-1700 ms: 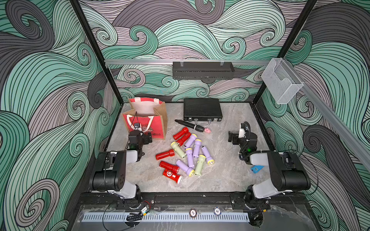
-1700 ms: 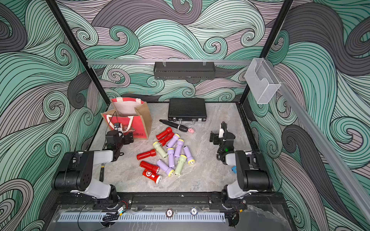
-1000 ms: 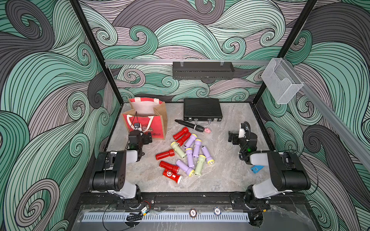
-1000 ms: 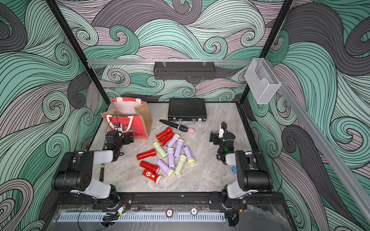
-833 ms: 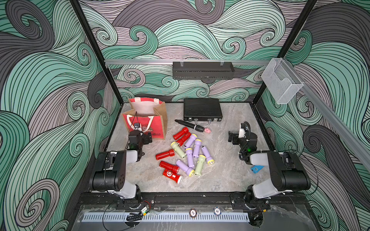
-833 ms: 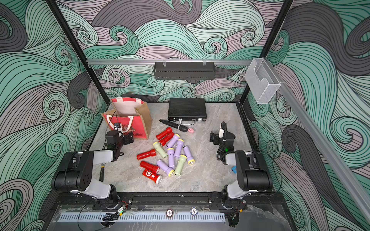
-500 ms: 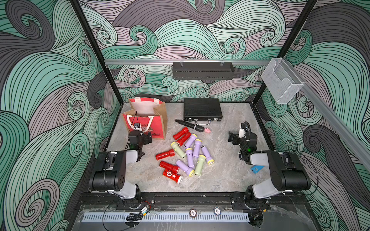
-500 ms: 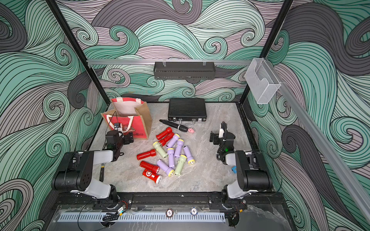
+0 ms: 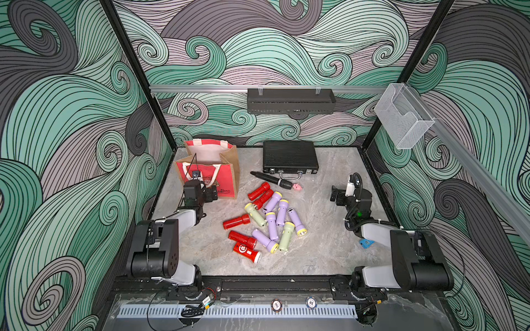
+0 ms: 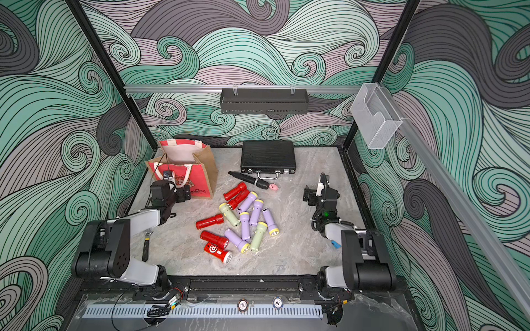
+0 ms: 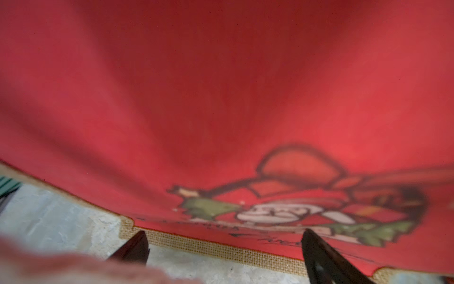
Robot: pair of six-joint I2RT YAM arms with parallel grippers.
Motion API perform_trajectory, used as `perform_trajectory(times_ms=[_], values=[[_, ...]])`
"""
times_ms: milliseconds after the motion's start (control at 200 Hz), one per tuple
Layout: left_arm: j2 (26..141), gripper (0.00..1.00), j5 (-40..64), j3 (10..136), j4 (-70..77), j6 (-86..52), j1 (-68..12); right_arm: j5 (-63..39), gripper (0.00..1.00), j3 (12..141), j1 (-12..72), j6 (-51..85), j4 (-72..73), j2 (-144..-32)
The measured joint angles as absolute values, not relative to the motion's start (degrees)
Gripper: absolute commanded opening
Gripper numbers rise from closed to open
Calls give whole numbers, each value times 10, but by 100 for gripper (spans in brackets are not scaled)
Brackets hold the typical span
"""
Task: Put the flashlights into the tote bags
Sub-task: Pick up the flashlight from the center of the board.
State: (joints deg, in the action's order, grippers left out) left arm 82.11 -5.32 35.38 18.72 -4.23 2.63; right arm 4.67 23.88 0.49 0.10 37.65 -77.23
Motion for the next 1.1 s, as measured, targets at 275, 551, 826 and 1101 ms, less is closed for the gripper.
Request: perform_trajectory(times_ms=[275,551,826,1101], values=[[681,99,-64,458,-77,-144,26,71,99,342,46,46,174,-655],[642,99,-22,547,-328,-222,26,2,99,430,85,52,-53,-648],[637,99,115,584,-527,-213,20,-45,99,495,159,59,-220,-628],[599,98,180,579,-569,-221,-78,-95,99,517,220,93,-279,-623]])
